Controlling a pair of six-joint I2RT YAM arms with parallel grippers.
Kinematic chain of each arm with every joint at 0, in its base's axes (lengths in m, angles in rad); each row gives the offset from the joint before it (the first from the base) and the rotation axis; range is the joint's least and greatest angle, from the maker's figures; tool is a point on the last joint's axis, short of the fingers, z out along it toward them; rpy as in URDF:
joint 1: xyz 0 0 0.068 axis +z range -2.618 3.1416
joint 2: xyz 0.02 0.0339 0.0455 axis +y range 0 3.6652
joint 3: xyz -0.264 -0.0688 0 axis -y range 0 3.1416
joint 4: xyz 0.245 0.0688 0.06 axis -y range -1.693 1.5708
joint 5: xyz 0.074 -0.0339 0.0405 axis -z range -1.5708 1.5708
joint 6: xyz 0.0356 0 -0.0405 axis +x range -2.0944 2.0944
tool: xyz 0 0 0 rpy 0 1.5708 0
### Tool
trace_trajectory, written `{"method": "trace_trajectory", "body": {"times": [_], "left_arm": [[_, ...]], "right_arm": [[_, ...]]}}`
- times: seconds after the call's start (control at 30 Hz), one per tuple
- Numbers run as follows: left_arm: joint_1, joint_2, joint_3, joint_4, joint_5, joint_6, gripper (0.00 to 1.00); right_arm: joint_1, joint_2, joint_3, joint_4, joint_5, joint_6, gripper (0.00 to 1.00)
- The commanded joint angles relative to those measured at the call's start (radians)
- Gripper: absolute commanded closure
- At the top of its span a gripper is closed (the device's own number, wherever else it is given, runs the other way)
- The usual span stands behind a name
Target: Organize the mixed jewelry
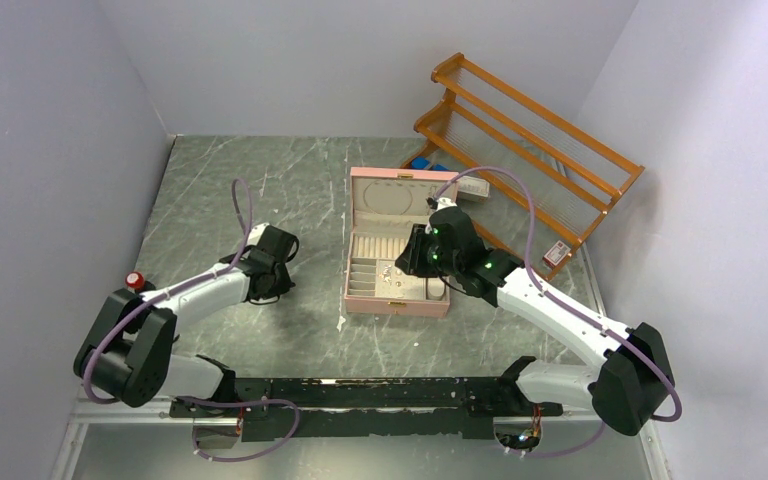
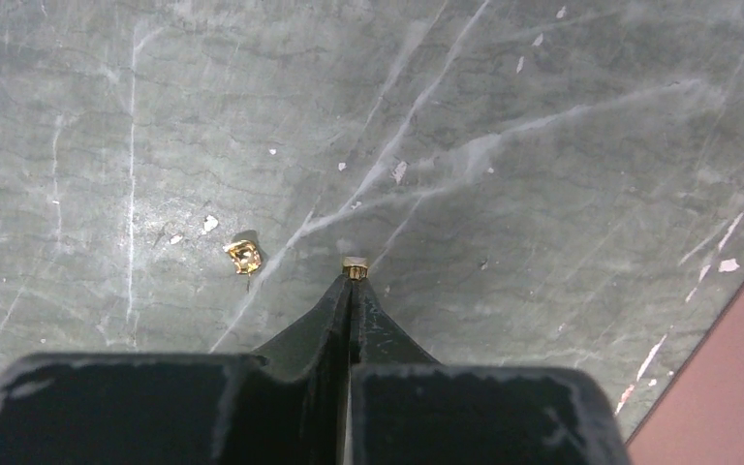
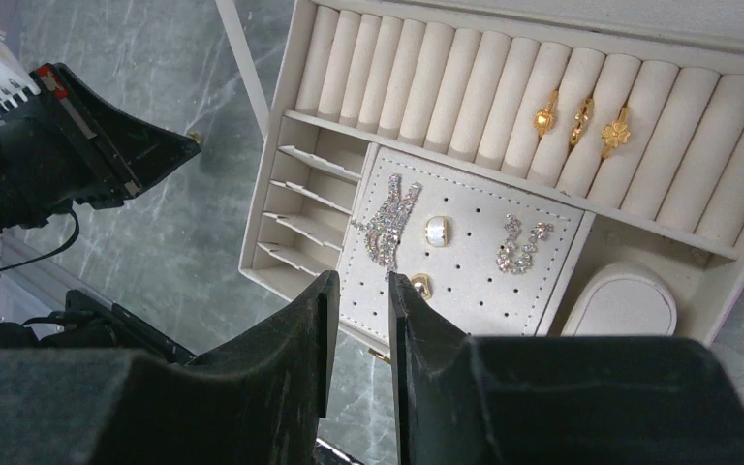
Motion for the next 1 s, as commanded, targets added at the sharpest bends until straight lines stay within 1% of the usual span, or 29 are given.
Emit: {"method": "trace_trajectory", "body": {"times": [0.0, 0.17, 0.3, 0.33, 0.43, 0.53, 0.63, 0.77, 0.83, 0.9, 0.97], "left_arm": [[0.008, -0.051, 0.014, 0.001, 0.029, 0.032, 0.95], [0.009, -0.117, 0.028, 0.039, 0.148, 0.084, 0.95], [0.008, -0.17, 0.036, 0.128, 0.318, 0.157, 0.95], [0.008, -0.186, 0.038, 0.162, 0.385, 0.18, 0.95], [0.009, -0.234, 0.03, 0.3, 0.656, 0.235, 0.95], [0.008, -0.284, 0.022, 0.449, 0.878, 0.233, 0.95], [0.008, -0.327, 0.014, 0.596, 1.041, 0.184, 0.95], [0.008, -0.355, 0.001, 0.829, 1.202, 0.063, 0.95], [0.008, -0.353, -0.009, 0.956, 1.262, -0.012, 0.95], [0.01, -0.343, -0.022, 1.101, 1.305, -0.092, 0.95], [0.009, -0.314, -0.036, 1.257, 1.342, -0.207, 0.95]], "right_arm": [[-0.005, -0.018, -0.009, 0.01, -0.004, 0.006, 0.71], [-0.009, -0.02, -0.008, 0.022, -0.017, 0.014, 0.71], [-0.019, -0.02, -0.004, 0.045, -0.065, 0.032, 0.71], [-0.022, -0.02, -0.002, 0.053, -0.09, 0.041, 0.7], [-0.037, -0.023, 0.003, 0.094, -0.18, 0.06, 0.68], [-0.039, -0.045, 0.0, 0.19, -0.299, 0.099, 0.64], [-0.038, -0.07, -0.02, 0.281, -0.384, 0.146, 0.61], [-0.038, -0.109, -0.05, 0.413, -0.467, 0.21, 0.56], [-0.038, -0.13, -0.069, 0.487, -0.494, 0.24, 0.54], [-0.039, -0.153, -0.093, 0.558, -0.502, 0.265, 0.49], [-0.038, -0.174, -0.105, 0.615, -0.504, 0.283, 0.46]]}}
